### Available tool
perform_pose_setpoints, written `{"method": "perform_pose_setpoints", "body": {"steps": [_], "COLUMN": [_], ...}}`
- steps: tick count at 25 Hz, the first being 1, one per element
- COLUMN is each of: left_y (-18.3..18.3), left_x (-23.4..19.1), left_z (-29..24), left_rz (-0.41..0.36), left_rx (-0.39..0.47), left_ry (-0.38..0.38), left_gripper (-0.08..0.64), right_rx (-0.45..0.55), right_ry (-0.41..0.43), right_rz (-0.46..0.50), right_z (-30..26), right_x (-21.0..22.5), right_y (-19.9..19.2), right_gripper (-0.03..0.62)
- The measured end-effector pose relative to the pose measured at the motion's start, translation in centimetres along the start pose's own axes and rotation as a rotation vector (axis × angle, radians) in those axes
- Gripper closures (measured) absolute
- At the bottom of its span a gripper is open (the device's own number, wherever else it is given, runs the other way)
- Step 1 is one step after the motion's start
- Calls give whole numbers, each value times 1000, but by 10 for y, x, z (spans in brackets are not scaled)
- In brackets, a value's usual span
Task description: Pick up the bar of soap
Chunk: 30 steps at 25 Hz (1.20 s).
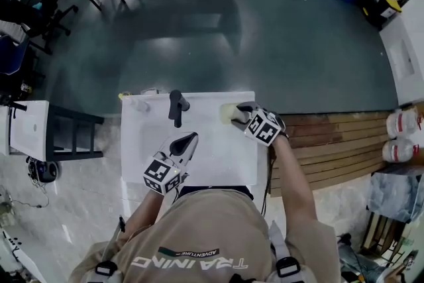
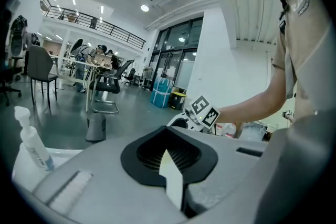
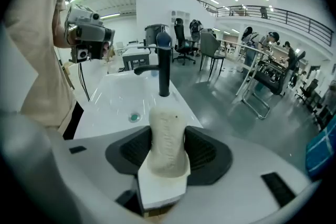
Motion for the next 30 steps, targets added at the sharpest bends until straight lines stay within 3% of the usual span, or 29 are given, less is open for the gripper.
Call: {"method": "perform_pose_setpoints", "body": {"steps": [15, 30], "left_y": [7, 57], "left_x": [3, -4], "left_z": [21, 41], "left_rz": [-48, -137], "left_rx": [21, 112], "left_ry": [-1, 13], "left_gripper": [563, 563], "right_rx": [337, 582], "right_ry": [-156, -296], "right_rz": [-108, -159], "right_z": [70, 132], "right_x": [-45, -58], "right_y": [50, 90], "right_gripper": [400, 400]}}
Point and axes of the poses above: the fingertips, and each gripper's own axes: z backward along the fingers, x to its right, y out of its top, the point moved 7 cm from there along z, backward along the fingers, and after that the axes turned 3 degrees about -x, right-handed, at the moved point
